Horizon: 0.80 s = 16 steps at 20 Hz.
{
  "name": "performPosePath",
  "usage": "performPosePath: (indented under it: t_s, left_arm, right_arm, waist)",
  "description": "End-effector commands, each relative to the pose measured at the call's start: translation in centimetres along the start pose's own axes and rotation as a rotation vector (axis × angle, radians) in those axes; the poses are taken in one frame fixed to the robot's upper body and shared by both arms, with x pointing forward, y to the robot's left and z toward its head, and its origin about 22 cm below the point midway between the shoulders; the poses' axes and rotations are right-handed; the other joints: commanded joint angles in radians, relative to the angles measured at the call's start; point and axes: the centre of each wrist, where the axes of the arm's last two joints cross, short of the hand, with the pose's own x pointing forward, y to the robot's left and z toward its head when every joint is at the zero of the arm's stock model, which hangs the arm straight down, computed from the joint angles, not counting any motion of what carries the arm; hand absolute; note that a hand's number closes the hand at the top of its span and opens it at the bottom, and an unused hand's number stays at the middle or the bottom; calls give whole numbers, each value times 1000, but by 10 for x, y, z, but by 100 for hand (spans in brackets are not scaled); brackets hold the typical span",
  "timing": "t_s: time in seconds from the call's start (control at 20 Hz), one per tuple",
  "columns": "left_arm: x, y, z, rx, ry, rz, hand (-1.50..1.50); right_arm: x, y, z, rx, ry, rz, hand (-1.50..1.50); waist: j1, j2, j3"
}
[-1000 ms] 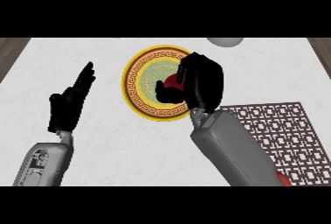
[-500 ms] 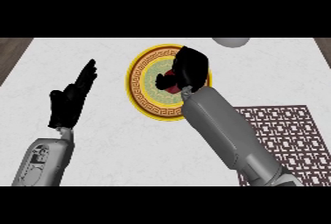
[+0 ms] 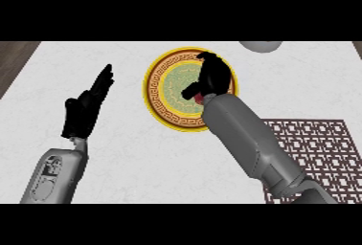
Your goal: Pick the pear from the placemat and place it in the plate
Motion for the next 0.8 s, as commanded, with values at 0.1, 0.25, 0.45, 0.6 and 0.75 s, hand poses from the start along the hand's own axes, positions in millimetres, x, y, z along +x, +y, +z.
performPosePath:
  t_s: [0.1, 0.25, 0.45, 0.6, 0.75]
  left_arm:
    - [7, 10, -9, 16, 14, -2, 0]
    - [-5, 1, -3, 12, 2, 1, 0]
    - [-20, 28, 16, 55, 42, 12, 0]
    - [-17, 27, 14, 85, 52, -5, 0]
    - [-31, 21, 26, 87, 56, 14, 0]
  right_arm:
    - [1, -5, 5, -67, -80, -283, -150]
    - [13, -12, 3, -166, -51, -405, -150]
    - [-2, -12, 4, -238, -19, -507, -150]
    - [-6, -15, 6, -299, 18, -550, -150]
    - [-46, -24, 12, -335, 10, -605, -150]
  waist:
    - [-17, -5, 2]
    - [-13, -5, 0]
    - [-67, -23, 0]
    - [-96, -29, -1]
    - [-113, -33, 0]
